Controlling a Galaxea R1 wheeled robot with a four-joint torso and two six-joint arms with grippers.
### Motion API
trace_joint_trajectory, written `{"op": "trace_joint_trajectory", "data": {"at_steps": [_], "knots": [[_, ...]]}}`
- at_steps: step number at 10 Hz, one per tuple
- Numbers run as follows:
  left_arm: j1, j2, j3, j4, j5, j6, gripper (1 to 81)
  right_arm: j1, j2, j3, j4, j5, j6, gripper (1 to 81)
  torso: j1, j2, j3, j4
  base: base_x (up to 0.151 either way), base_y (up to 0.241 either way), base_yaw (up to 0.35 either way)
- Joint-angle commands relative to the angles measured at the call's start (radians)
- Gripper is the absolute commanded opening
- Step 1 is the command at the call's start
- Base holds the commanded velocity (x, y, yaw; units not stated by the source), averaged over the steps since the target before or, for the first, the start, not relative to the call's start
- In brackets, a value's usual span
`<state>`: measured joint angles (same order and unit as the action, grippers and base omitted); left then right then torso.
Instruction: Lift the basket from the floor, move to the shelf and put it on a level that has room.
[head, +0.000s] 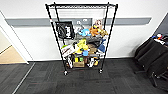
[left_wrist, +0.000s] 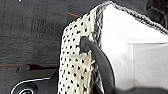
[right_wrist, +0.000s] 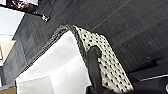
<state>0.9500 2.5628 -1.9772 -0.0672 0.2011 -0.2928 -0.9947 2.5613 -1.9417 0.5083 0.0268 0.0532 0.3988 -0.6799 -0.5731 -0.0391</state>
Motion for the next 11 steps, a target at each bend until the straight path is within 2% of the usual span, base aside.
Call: {"op": "trace_joint_trajectory", "data": {"at_steps": [1, 5, 6, 11], "knots": [[-0.070, -0.018, 0.026, -0.014, 0.049, -0.002, 1.0, 0.075, -0.033, 0.030, 0.018, -0.048, 0.005, 1.0, -0.063, 0.097, -0.001, 0.000, 0.000, 0.000, 0.000], [-0.058, -0.013, 0.026, -0.014, 0.050, -0.002, 1.0, 0.058, -0.042, 0.034, 0.018, -0.047, 0.004, 1.0, -0.146, 0.224, 0.014, 0.000, 0.000, 0.000, 0.000], [-0.056, -0.015, 0.026, -0.014, 0.051, 0.000, 1.0, 0.058, -0.045, 0.037, 0.018, -0.045, 0.005, 1.0, -0.168, 0.258, 0.070, 0.000, 0.000, 0.000, 0.000], [-0.055, -0.021, 0.028, -0.014, 0.049, -0.002, 1.0, 0.064, -0.043, 0.058, 0.018, -0.033, 0.005, 1.0, -0.272, 0.419, 0.166, 0.000, 0.000, 0.000, 0.000]]}}
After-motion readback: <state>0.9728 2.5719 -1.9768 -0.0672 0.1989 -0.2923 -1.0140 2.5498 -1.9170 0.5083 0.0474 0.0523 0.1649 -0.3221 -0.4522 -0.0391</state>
